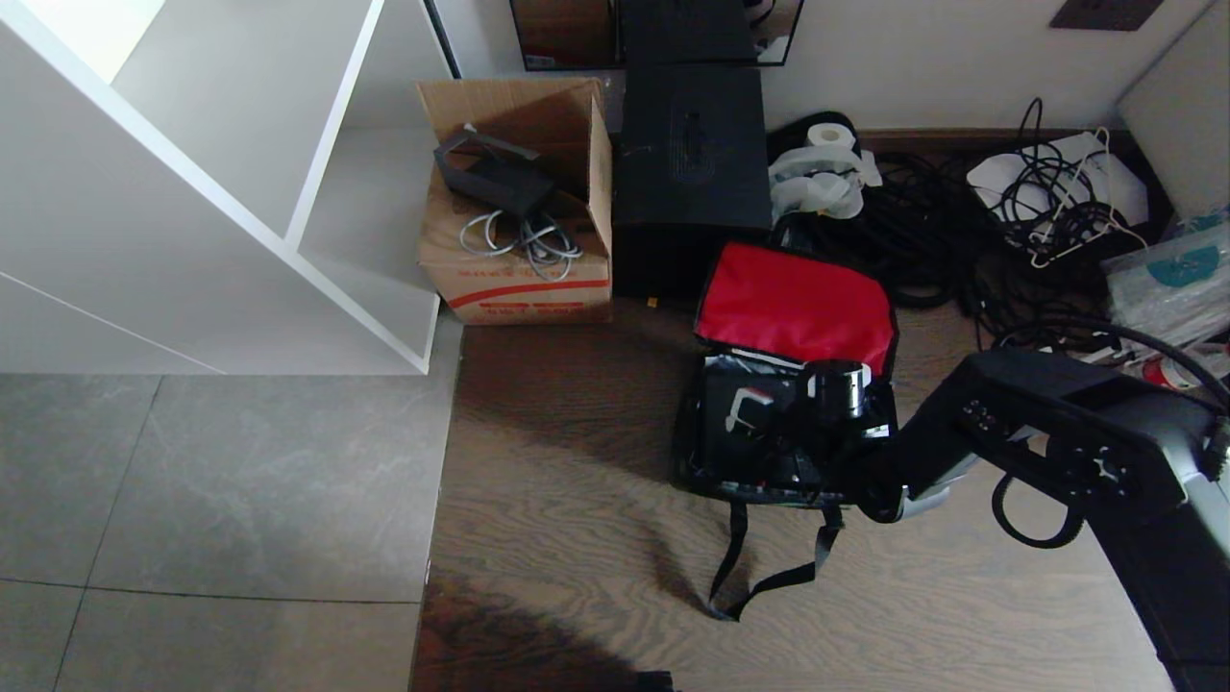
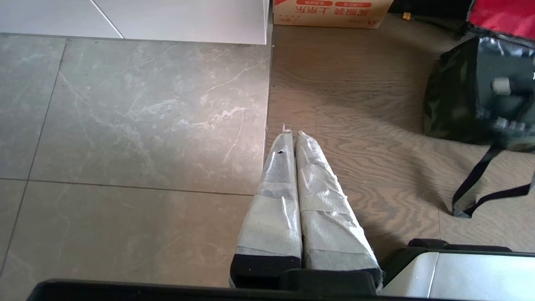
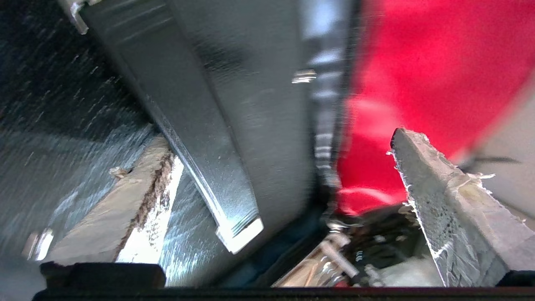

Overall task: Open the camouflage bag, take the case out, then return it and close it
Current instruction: Grip the handle

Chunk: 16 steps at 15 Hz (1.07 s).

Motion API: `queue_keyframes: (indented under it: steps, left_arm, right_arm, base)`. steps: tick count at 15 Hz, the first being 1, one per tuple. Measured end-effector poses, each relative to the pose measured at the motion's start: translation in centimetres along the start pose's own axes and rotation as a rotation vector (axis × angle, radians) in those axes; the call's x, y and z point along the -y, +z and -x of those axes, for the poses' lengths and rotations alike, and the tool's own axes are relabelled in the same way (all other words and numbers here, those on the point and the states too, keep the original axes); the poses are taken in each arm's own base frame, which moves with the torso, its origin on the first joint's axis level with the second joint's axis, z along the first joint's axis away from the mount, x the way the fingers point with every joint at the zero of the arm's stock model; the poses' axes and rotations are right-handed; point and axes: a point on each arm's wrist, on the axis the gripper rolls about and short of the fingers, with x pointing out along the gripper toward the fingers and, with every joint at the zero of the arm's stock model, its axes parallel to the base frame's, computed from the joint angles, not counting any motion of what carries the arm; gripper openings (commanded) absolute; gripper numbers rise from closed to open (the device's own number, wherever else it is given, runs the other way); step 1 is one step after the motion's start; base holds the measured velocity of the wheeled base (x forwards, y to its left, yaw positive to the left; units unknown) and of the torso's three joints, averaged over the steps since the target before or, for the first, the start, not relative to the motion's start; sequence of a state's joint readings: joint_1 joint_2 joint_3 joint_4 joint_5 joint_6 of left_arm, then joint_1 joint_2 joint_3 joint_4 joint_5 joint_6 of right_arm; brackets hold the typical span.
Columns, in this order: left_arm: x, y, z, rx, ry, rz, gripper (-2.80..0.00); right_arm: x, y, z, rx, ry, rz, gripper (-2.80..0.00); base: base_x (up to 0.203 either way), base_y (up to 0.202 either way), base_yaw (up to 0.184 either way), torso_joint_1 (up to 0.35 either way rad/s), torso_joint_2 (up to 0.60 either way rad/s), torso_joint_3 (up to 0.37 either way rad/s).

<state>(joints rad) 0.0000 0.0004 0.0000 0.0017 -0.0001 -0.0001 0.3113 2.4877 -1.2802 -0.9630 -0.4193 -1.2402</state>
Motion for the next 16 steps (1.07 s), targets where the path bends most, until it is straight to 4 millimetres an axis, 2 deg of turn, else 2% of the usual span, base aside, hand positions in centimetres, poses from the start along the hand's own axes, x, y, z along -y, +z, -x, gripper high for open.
queue_keyframes:
  steps: [3, 7, 13, 14, 15, 16]
  left_arm:
    - [0.0, 0.0, 0.0, 0.0, 0.0, 0.0, -2.8]
    - [0.0, 0.0, 0.0, 0.0, 0.0, 0.0, -2.8]
    - [0.0, 0.0, 0.0, 0.0, 0.0, -0.001, -2.8]
    - [0.0, 0.0, 0.0, 0.0, 0.0, 0.0, -2.8]
    - [0.0, 0.0, 0.0, 0.0, 0.0, 0.0, -2.8]
    - [0.0, 0.0, 0.0, 0.0, 0.0, 0.0, -2.8]
  right_arm:
    - [1.4, 0.6, -0.1, 0.023, -0.094, -0.044, 0.0]
    - [2.1, 0.8, -0.1, 0.034, -0.147, -0.05, 0.0]
    - [1.3, 0.6, 0.0, 0.008, -0.15, -0.056, 0.0]
    - [1.1, 0.5, 0.1, 0.008, -0.146, -0.054, -1.57]
    - [0.9, 0.4, 0.1, 0.008, -0.144, -0.051, -2.8]
    - [0.6, 0.4, 0.1, 0.006, -0.136, -0.048, -2.8]
  base:
    - [0.0, 0.0, 0.0, 0.0, 0.0, 0.0]
    - [0.0, 0.0, 0.0, 0.0, 0.0, 0.0]
    - [0.0, 0.0, 0.0, 0.0, 0.0, 0.0]
    - [0.0, 0.0, 0.0, 0.0, 0.0, 0.0]
    - [0.0, 0.0, 0.0, 0.0, 0.0, 0.0]
    - [0.0, 0.0, 0.0, 0.0, 0.0, 0.0]
